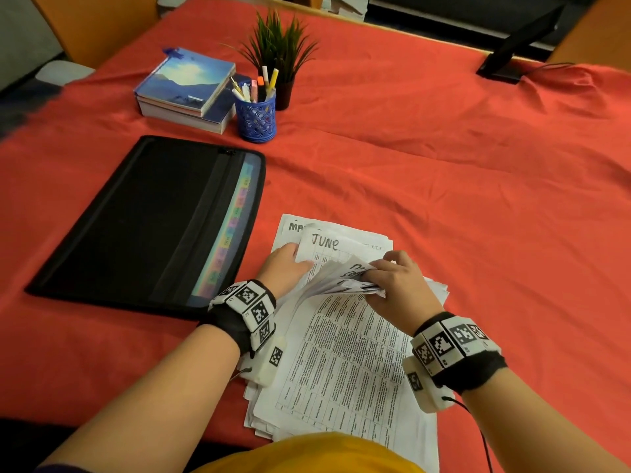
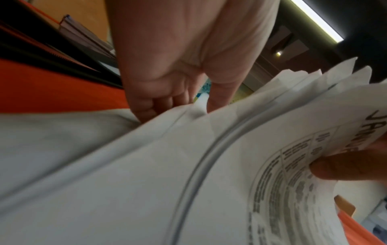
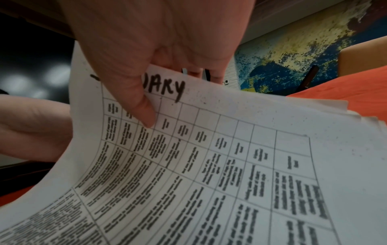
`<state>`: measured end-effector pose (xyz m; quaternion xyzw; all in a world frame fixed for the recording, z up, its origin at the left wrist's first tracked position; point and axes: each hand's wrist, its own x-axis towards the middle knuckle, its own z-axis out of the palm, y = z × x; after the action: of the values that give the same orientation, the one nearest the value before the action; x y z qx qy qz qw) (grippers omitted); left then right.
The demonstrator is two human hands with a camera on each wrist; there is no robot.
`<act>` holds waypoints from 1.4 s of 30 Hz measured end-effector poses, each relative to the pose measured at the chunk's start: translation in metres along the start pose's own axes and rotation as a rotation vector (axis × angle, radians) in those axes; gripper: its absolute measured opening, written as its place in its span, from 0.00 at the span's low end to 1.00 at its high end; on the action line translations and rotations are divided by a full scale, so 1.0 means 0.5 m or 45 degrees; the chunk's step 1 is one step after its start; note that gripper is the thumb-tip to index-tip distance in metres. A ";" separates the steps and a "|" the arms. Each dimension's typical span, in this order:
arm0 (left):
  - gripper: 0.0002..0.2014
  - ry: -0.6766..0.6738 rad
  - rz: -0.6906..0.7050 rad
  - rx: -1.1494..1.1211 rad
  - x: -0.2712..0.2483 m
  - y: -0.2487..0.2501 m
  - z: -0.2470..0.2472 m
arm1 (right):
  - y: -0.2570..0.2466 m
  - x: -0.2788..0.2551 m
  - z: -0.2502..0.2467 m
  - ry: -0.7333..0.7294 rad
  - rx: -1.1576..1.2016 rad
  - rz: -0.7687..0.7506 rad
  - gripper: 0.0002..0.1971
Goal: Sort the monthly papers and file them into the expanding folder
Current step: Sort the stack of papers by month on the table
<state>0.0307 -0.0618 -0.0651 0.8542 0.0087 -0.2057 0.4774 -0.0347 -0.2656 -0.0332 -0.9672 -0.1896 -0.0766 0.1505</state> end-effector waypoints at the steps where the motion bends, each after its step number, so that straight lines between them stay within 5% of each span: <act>1: 0.05 0.009 0.024 -0.035 -0.004 0.004 0.000 | 0.000 0.000 0.001 0.014 -0.003 -0.005 0.12; 3: 0.12 0.022 0.059 -0.107 -0.010 0.007 -0.002 | 0.001 0.002 0.000 0.033 -0.027 0.002 0.13; 6: 0.04 -0.021 0.098 -0.249 -0.017 0.009 -0.013 | 0.004 0.005 0.003 -0.001 -0.020 -0.023 0.14; 11: 0.14 -0.046 0.059 -0.352 -0.025 0.012 -0.024 | 0.004 0.008 0.014 -0.080 0.131 -0.022 0.11; 19: 0.12 -0.021 -0.019 -0.528 -0.026 0.015 -0.007 | -0.003 0.005 0.010 -0.063 0.121 -0.040 0.13; 24: 0.25 -0.031 -0.085 -0.656 -0.021 -0.001 -0.020 | -0.003 -0.003 0.005 -0.052 0.116 -0.048 0.15; 30: 0.09 -0.025 -0.102 -0.767 -0.031 0.017 -0.035 | -0.001 -0.011 0.005 -0.022 0.153 -0.074 0.16; 39: 0.07 0.048 -0.090 -0.919 -0.031 0.012 -0.023 | -0.001 -0.011 0.000 0.002 0.112 -0.114 0.13; 42: 0.24 0.075 -0.112 -0.903 -0.009 -0.018 -0.015 | -0.007 -0.013 -0.014 0.005 0.169 -0.149 0.11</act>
<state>0.0274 -0.0500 -0.0674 0.6397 0.1301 -0.1855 0.7344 -0.0426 -0.2672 -0.0273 -0.9423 -0.2502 -0.0743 0.2098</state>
